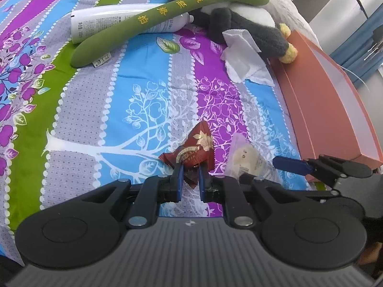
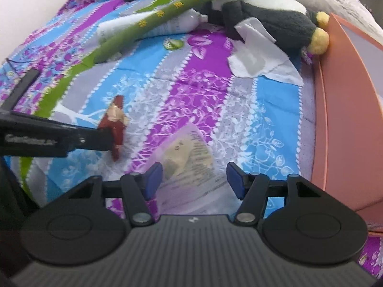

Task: Organize soft objects
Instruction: 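Grasp the clear plastic packet with the right tool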

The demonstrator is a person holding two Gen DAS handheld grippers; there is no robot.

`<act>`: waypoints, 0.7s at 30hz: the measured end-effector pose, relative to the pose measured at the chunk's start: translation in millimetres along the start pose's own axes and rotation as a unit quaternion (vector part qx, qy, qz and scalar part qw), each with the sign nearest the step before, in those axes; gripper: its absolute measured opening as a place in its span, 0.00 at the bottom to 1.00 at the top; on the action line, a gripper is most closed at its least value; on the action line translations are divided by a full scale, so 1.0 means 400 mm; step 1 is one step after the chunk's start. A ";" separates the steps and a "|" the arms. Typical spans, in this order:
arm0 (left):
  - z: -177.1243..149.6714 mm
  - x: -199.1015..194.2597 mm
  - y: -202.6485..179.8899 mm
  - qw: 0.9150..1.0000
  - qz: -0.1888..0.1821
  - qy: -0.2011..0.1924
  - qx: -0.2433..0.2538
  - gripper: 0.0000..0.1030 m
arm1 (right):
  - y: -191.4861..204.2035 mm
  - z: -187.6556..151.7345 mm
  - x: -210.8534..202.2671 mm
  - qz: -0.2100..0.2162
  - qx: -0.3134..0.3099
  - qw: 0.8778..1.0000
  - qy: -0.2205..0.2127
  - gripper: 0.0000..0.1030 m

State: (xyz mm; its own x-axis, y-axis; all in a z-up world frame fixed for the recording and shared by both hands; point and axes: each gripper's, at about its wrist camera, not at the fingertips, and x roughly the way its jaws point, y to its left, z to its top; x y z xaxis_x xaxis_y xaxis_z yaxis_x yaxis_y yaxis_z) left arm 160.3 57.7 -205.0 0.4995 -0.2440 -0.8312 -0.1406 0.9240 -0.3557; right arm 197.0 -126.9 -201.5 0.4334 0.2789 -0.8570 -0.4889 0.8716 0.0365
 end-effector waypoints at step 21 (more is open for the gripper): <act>0.015 -0.031 -0.040 1.000 -0.008 -0.009 0.016 0.48 | -0.040 -0.009 -0.071 0.002 0.087 0.996 0.014 0.18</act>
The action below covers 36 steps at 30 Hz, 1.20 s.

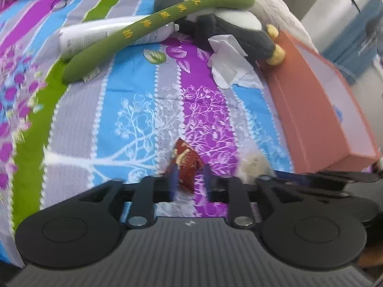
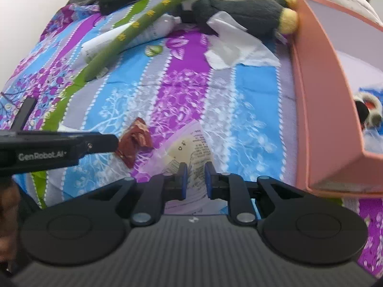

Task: Organize soft objects
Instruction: 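Grasp the clear plastic packet with the right tool, then carry the red wrapper and clear packet over the pink box with both tools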

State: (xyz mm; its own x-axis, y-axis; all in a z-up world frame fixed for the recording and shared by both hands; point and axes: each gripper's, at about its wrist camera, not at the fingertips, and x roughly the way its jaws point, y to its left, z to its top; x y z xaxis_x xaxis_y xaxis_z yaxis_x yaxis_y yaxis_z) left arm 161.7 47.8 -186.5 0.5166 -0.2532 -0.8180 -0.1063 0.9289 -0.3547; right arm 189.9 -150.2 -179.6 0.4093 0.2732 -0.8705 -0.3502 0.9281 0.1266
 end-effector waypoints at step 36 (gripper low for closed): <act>0.113 -0.123 -0.094 0.997 -0.005 -0.058 0.043 0.32 | -0.034 0.103 -0.237 0.010 0.043 0.992 -0.122 0.18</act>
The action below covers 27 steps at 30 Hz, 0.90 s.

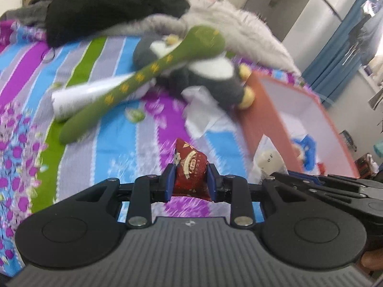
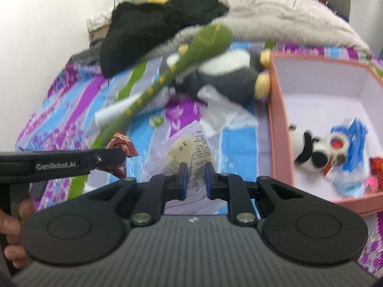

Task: Organize soft objects
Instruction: 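Carry the red wrapper and clear packet over the pink box with both tools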

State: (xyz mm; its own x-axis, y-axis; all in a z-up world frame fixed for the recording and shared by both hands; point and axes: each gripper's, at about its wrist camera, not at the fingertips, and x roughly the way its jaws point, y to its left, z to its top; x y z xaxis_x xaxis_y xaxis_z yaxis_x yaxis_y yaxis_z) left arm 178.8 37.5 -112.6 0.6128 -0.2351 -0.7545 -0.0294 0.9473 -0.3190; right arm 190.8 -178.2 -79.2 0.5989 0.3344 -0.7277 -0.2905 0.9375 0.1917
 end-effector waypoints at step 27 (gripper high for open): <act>0.199 0.107 -0.482 0.988 -0.124 -0.025 0.087 0.32 | -0.400 0.128 -0.116 -0.124 0.103 0.985 -0.058 0.18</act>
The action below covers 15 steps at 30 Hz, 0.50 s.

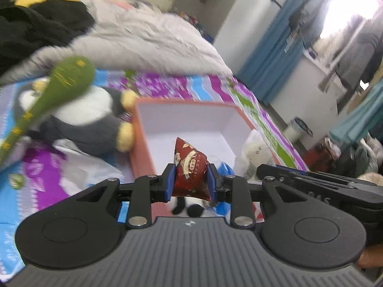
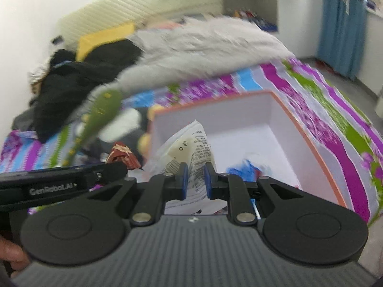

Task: Organize soft objects
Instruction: 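Carry the red wrapper and clear packet over the pink box with both tools, then open both tools to drop the wrapper and packet into the pink box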

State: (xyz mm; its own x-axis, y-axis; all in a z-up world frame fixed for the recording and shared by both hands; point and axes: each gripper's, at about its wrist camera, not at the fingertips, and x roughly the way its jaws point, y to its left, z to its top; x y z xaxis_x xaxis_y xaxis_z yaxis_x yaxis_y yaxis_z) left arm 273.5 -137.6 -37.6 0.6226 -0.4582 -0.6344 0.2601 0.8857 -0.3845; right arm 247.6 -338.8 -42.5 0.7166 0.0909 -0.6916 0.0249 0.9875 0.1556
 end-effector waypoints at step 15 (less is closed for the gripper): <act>-0.058 0.362 -0.072 0.993 -0.013 0.117 0.017 0.41 | -0.198 -0.084 0.225 -0.039 0.056 0.992 0.108 0.21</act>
State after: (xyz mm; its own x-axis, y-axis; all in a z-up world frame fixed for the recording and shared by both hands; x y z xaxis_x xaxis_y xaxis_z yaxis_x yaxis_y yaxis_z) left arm 339.2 -231.1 -133.9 0.4287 -0.4820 -0.7641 0.3001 0.8737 -0.3828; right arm 286.9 -404.6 -140.7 0.5429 0.0521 -0.8382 0.1604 0.9733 0.1644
